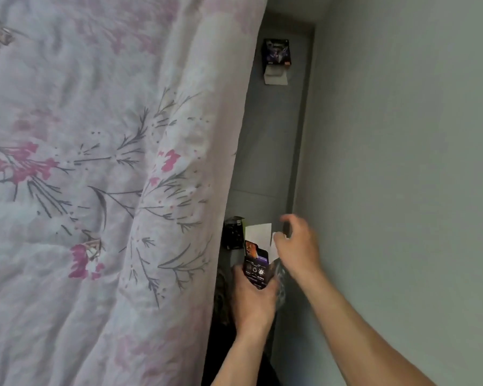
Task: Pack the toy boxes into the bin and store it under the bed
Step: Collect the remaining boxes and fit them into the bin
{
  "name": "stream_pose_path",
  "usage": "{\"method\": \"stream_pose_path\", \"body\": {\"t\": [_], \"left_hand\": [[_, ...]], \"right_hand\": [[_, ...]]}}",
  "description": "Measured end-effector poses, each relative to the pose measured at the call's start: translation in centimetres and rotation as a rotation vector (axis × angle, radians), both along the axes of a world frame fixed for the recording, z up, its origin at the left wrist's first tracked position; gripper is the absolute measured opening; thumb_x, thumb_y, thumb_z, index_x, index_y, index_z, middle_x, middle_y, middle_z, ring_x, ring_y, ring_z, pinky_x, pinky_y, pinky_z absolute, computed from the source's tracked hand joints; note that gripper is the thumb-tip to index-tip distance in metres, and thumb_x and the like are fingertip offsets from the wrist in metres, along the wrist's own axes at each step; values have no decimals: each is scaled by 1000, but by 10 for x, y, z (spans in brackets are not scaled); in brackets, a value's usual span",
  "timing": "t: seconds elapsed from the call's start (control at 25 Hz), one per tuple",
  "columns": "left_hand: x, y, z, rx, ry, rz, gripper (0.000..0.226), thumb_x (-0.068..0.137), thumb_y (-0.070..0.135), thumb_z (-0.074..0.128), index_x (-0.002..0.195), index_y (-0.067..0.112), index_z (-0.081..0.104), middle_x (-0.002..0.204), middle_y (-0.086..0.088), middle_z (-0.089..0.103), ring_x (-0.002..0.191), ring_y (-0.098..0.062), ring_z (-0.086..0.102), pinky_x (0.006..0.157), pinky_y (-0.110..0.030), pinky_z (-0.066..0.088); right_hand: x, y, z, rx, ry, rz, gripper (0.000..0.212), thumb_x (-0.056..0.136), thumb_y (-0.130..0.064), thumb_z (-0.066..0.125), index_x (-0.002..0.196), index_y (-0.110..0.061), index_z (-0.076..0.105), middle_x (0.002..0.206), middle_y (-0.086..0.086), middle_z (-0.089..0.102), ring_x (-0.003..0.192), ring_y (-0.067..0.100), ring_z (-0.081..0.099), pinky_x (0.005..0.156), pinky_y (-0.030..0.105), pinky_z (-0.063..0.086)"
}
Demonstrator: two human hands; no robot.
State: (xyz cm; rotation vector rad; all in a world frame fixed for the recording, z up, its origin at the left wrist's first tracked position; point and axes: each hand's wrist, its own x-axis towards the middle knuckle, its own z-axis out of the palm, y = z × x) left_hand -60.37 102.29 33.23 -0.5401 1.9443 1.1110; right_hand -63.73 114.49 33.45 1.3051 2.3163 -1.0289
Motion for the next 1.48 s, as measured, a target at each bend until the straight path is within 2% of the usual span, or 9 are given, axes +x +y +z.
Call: {"method": "stream_pose_path", "body": {"t": [0.16,0.28,0.44,0.64,0.8,1.04,1.28,1.4,1.48], "left_hand": [[9,15,-73,-144,-123,164,72,75,28,77,139,26,42,135,-1,57,127,-25,54,106,-41,43],[-10,16,-140,-249,-151,375,93,78,25,80,154,20,26,151,-14,43,137,-35,43,112,-50,36],[-23,29,-208,-365,11,411,86,80,15,80,151,10,32,146,-22,45,131,-39,47,109,-47,38],[-12,32,-254,-377,40,457,81,79,13,81,147,7,38,142,-20,49,129,-37,49,107,-44,36],[-10,24,-258,-410,78,351,79,80,35,80,144,14,40,139,-16,53,126,-36,52,104,-50,42],[-33,51,-206,-308,71,107,60,73,28,82,122,20,48,117,-8,63,106,-32,61,90,-42,49],[-86,81,-39,72,102,100,45,66,37,83,99,39,53,91,13,66,82,5,61,64,-10,42],[-111,85,55,118,138,-23,65,60,62,75,117,54,46,97,18,69,89,0,64,74,-14,48],[-136,82,114,120,206,-176,97,61,67,70,143,60,17,109,24,66,98,-6,64,87,-29,51]], "right_hand": [[-12,-8,-81,-84,-49,330,48,87,-23,63,133,-18,52,137,2,52,123,26,50,101,40,45],[-14,-3,-156,-42,-117,368,50,90,-29,60,137,-19,48,138,4,51,122,29,50,98,40,40],[-13,6,-258,-19,-219,437,61,91,-28,58,147,-20,35,147,10,41,125,34,47,97,44,40],[-18,2,-339,26,-343,762,82,89,-29,64,155,-29,15,164,11,2,137,39,30,105,52,35],[5,7,-349,107,-415,695,53,95,-26,54,143,-18,35,151,16,31,123,37,44,95,45,41],[15,44,-258,-4,-37,87,33,90,-16,66,122,-9,64,126,12,51,111,34,54,94,40,48],[-28,82,-69,361,282,-22,5,87,-6,68,86,-6,63,113,12,61,103,34,57,86,39,44],[-60,100,37,512,355,118,6,84,-4,67,83,-6,62,96,12,66,93,36,57,82,39,39],[-78,111,100,532,335,150,11,82,-2,72,81,-5,61,95,13,67,92,38,58,80,41,40]]}}
